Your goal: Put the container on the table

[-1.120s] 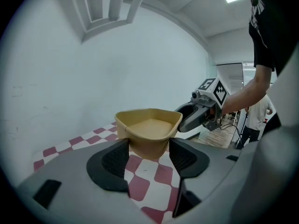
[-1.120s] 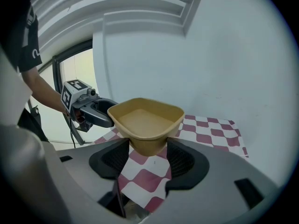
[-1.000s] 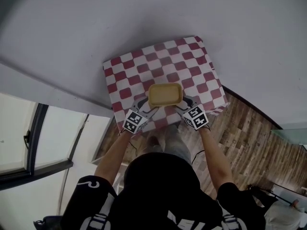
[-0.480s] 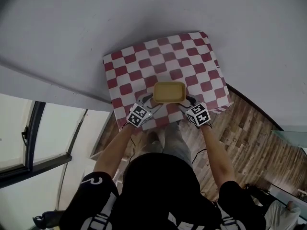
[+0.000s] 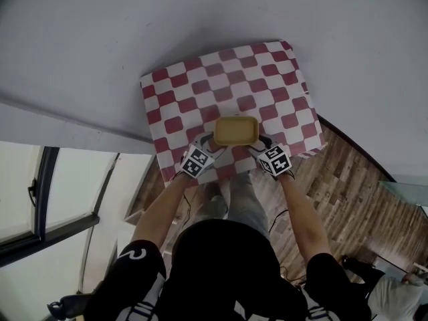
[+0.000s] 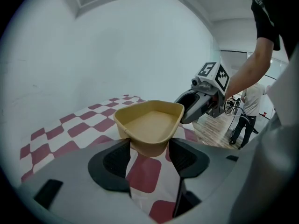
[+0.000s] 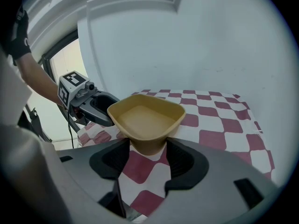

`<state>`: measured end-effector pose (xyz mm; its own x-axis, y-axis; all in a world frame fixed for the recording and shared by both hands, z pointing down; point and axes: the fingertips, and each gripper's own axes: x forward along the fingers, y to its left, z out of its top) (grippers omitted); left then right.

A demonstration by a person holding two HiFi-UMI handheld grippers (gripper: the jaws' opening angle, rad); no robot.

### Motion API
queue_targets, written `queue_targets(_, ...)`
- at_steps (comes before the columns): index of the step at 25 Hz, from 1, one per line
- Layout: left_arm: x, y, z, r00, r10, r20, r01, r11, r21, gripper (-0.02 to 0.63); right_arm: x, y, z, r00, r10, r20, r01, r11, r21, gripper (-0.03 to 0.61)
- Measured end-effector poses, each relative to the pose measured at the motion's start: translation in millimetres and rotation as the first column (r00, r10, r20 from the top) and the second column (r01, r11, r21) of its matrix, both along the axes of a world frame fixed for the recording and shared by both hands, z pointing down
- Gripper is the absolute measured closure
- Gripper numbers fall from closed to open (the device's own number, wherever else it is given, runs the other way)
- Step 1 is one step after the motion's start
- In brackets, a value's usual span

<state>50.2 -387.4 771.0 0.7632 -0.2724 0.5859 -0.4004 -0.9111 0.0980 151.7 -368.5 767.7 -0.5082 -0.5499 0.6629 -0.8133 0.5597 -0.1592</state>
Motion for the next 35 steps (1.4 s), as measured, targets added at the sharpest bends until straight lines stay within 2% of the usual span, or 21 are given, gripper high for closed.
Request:
queue_targets(18, -9.8, -22.4, 64.7, 0.992, 0.001, 0.126, 0.010, 0.996, -0.086, 0.345, -8.7, -26.5, 46.0, 0.999, -0.038, -0.008, 0.037, 0.997, -0.075, 0.322)
queue_targets(35, -0.4, -32.5, 78.3, 0.978, 0.056, 0.200, -0.034, 0.993, -0.112, 0.350, 0.1, -34.0, 69.3, 0.999, -0.038, -0.016, 0.035, 0.986, -0.163, 0.322)
